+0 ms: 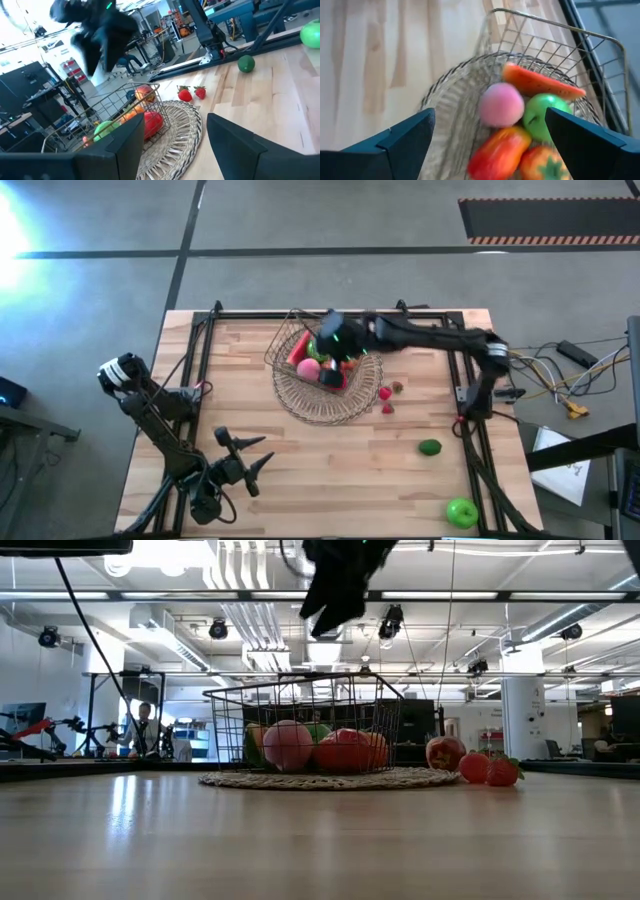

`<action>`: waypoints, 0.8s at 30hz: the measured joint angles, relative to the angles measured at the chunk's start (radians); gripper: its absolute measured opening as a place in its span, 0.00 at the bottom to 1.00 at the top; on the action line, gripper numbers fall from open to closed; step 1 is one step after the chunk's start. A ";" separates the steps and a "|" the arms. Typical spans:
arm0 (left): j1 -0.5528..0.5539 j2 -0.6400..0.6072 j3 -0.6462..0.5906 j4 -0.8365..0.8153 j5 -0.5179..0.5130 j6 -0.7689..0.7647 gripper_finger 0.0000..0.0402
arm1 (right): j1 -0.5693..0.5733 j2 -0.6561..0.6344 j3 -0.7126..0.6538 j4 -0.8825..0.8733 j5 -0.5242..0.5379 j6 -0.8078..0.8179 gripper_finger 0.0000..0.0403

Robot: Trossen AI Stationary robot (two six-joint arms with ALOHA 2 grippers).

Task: Build produce basket
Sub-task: Put the green apple into the gold wire basket

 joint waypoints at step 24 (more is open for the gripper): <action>0.084 0.012 -0.033 -0.001 0.002 -0.049 0.49 | 0.716 -0.457 -0.762 -0.112 0.511 1.098 0.92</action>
